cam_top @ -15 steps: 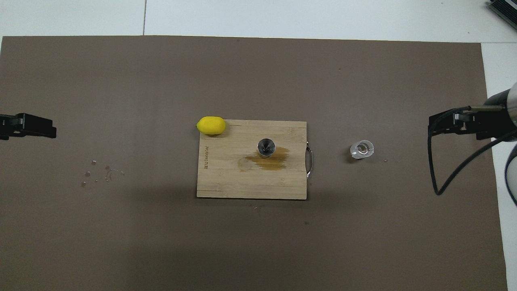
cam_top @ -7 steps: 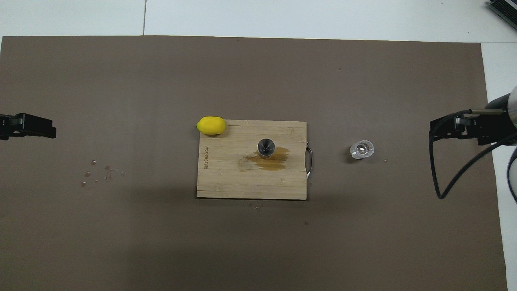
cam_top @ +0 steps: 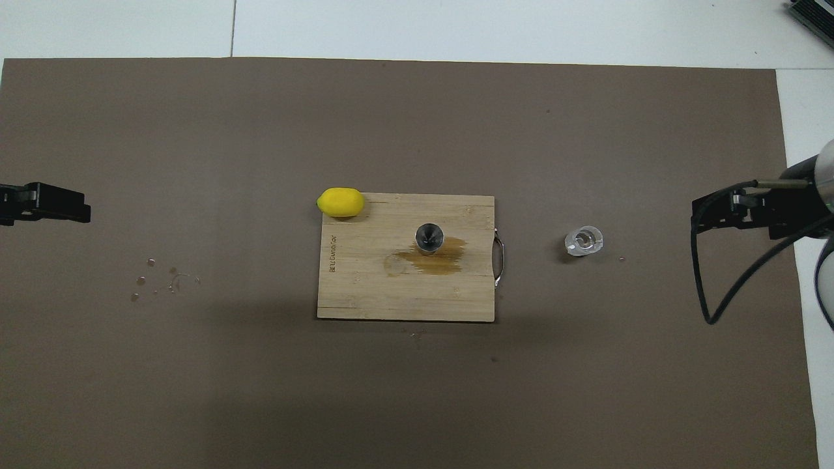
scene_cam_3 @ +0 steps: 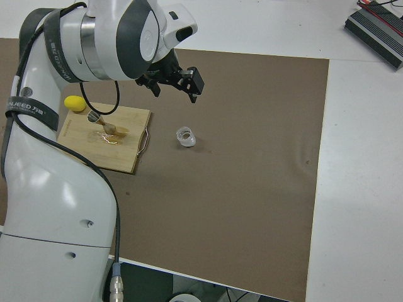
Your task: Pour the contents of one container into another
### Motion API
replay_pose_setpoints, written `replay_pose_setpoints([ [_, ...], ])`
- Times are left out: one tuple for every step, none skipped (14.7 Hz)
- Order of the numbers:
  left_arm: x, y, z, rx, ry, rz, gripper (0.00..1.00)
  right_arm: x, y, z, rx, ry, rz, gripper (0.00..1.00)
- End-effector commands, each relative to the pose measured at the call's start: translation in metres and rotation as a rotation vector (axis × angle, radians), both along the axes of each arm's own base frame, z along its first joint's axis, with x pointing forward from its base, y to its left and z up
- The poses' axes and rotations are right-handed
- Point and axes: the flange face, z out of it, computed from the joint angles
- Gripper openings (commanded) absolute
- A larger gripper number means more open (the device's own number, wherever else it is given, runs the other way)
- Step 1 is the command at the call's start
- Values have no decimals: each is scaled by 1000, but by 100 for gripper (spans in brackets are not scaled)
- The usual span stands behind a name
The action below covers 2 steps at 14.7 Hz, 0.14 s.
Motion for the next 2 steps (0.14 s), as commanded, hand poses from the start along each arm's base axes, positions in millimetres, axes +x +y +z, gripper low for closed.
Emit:
replay_pose_setpoints([
  [-8, -1, 1, 21, 2, 7, 100, -6, -5, -2, -16, 16, 28, 100],
  [-8, -1, 1, 21, 2, 7, 100, -6, -5, -2, -16, 17, 28, 100],
])
